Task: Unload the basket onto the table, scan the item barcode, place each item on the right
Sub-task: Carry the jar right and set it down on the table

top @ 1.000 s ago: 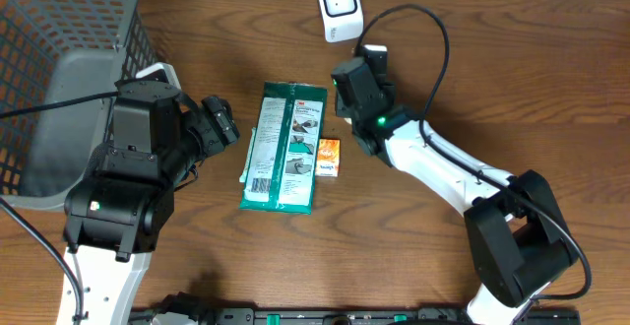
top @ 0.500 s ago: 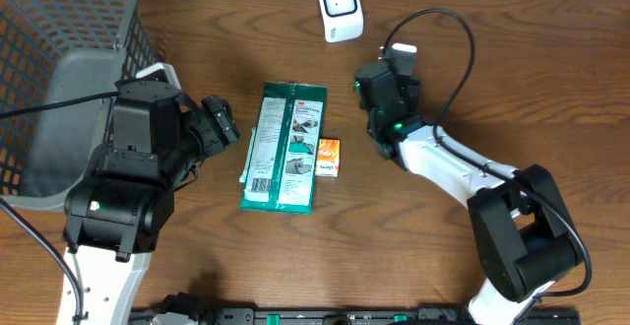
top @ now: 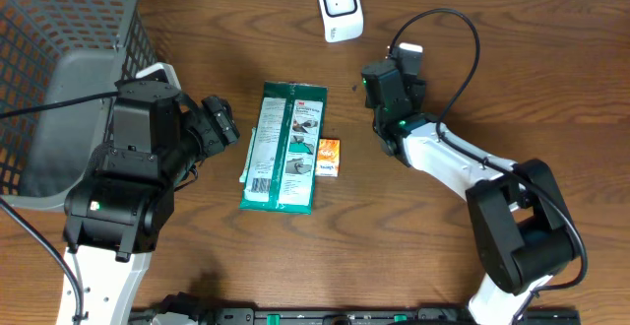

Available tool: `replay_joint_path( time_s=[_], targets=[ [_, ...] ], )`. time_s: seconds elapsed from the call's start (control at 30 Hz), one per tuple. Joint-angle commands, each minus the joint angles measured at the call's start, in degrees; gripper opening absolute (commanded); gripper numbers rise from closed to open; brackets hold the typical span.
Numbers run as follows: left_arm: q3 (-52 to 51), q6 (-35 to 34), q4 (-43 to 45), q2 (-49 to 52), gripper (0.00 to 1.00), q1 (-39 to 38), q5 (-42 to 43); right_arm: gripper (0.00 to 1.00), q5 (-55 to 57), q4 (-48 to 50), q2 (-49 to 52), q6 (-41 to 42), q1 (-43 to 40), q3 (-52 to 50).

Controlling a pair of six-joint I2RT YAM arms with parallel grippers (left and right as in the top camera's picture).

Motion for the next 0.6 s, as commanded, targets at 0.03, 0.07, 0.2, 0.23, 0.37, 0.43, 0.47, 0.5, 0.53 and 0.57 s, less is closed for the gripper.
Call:
replay_joint_path(
  time_s=[0.03,0.07,0.2,0.23,0.37,0.43,0.47,0.5,0.53,0.57],
  targets=[
    [0.90,1.03,-0.04,-0.04,0.86,0.20,-0.96,0.60,1.05,-0.20,1.09,0.26,0.09,-0.04],
    [0.90,1.03,-0.04,-0.04,0.86,0.20,-0.96,0.61,1.05,-0.20,1.11,0.24,0.15,-0.04],
    [0.90,1.03,-0.04,-0.04,0.86,0.20,-0.96,0.66,1.05,-0.20,1.11,0.26,0.48,-0.04],
    [0.90,1.03,-0.04,-0.04,0.86,0.20,-0.96,0.66,1.05,-0.33,1.11,0.26,0.55,-0.04],
    [0.90,1.03,-0.04,-0.04,0.86,0.20,-0.96,0.73,1.05,-1.38,1.11,0.26,0.79,-0.04],
    [0.90,1.03,-0.04,-0.04,0.86,0.20,-0.96,0.80,1.05,-2.16,1.11,0.26,0.87,-0.04],
    [0.90,1.03,-0.04,-0.04,0.86,0.20,-0.96,0.81,1.05,-2.58,1.11,0.26,0.98,-0.04],
    [0.90,1.03,-0.04,-0.02,0.86,0.20,-0.96,0.82,1.05,-3.02,1.11,0.28,1.20,-0.04],
    [0.90,1.03,-0.04,-0.02,0.86,0.20,-0.96,0.83,1.05,-3.15,1.11,0.28,1.38,-0.04],
    [0.90,1.03,-0.04,-0.04,0.86,0.20,-0.96,0.89,1.05,-3.21,1.09,0.28,1.60,-0.04]
  ],
)
